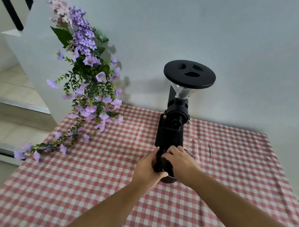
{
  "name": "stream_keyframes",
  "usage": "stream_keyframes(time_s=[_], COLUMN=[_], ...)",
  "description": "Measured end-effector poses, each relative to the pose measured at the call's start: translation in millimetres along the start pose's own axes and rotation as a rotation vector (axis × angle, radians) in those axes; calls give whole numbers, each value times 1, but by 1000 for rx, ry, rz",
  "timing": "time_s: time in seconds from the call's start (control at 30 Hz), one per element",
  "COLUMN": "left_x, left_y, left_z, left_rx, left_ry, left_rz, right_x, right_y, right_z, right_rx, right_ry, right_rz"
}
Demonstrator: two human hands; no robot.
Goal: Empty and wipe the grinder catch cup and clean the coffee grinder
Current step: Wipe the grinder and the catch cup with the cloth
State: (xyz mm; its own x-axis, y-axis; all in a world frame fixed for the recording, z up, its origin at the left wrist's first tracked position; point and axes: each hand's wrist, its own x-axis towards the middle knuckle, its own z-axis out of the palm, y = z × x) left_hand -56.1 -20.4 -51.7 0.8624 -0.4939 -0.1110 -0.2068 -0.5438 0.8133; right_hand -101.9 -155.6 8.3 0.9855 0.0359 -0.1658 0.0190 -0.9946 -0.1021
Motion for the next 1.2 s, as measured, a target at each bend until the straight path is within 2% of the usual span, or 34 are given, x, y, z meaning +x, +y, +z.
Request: stream_keyframes(time_s=[0.1, 0.27, 0.4, 0.5, 0.7, 0.97, 1.1, 1.2], left_x=[0, 2, 1, -3, -9, -11, -6, -6], left_y=[2, 5, 3, 3, 1, 4, 1, -1], left_z=[-3, -6, -5, -6, -2, -3, -2, -1], left_rx=[-2, 112, 116, 76, 49, 34, 36, -10], left_ry=[-2, -19, -3, 8, 20, 30, 29, 29], left_rz=[20, 57, 27, 27, -29, -40, -47, -42], right_x=[-14, -9, 14, 25, 30, 22, 34, 31], right_y=[15, 22, -5, 3, 18, 7, -2, -2], right_z=[-8, -25, -13, -14, -22, -9, -15, -11], right_rx=[-51, -22, -111, -200, -329, -63, 360, 320], right_ry=[-30, 101, 110, 118, -32, -26, 40, 0], right_rz=[-72, 66, -93, -27, 98, 272, 362, 309])
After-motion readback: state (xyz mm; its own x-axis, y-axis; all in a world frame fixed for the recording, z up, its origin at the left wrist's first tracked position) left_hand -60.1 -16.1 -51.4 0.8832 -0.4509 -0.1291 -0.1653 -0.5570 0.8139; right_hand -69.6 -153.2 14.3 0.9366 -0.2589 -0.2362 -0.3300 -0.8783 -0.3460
